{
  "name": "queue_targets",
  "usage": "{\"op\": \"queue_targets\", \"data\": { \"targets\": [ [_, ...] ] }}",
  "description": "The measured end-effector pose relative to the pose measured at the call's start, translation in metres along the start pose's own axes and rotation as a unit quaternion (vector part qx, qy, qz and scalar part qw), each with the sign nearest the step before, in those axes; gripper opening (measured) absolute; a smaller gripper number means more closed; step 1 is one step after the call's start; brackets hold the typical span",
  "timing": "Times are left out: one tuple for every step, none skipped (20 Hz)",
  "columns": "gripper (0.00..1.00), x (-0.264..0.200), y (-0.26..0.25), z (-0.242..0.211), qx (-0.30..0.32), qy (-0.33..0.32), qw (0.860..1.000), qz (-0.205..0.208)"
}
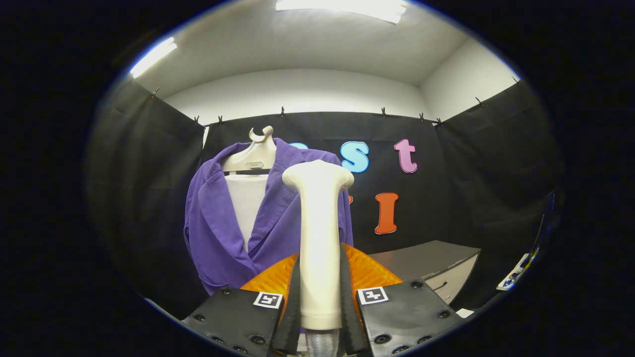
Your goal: Iron the clothes twice with a garment steamer, once on the left side and once on the right side.
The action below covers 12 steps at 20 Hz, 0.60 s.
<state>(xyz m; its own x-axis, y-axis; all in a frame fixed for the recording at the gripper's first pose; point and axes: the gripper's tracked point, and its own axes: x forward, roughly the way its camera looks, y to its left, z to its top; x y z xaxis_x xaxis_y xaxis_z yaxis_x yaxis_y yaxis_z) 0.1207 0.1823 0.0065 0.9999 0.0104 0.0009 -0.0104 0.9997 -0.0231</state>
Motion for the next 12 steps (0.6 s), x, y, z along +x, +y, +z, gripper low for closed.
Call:
{"op": "queue_targets", "data": {
  "targets": [
    [0.42, -0.001, 0.007, -0.002, 0.002, -0.001, 1.0, -0.003],
    [0.42, 0.0, 0.013, -0.003, 0.004, -0.003, 1.0, -0.009],
    [0.42, 0.003, 0.02, -0.004, 0.003, -0.003, 1.0, -0.017],
    [0.42, 0.008, 0.026, -0.004, -0.001, -0.004, 1.0, -0.024],
    [0.42, 0.01, 0.032, -0.005, -0.005, -0.004, 1.0, -0.028],
    [0.42, 0.013, 0.038, -0.006, -0.004, -0.005, 1.0, -0.03],
    [0.42, 0.016, 0.044, -0.007, -0.001, -0.005, 0.999, -0.034],
    [0.42, 0.02, 0.049, -0.011, 0.002, -0.004, 0.999, -0.037],
    [0.42, 0.024, 0.054, -0.013, 0.0, -0.002, 0.999, -0.039],
    [0.42, 0.028, 0.058, -0.017, -0.002, 0.002, 0.999, -0.041],
    [0.42, 0.033, 0.062, -0.02, -0.004, 0.005, 0.999, -0.042],
    [0.42, 0.036, 0.064, -0.023, -0.005, 0.007, 0.999, -0.042]
  ]
}}
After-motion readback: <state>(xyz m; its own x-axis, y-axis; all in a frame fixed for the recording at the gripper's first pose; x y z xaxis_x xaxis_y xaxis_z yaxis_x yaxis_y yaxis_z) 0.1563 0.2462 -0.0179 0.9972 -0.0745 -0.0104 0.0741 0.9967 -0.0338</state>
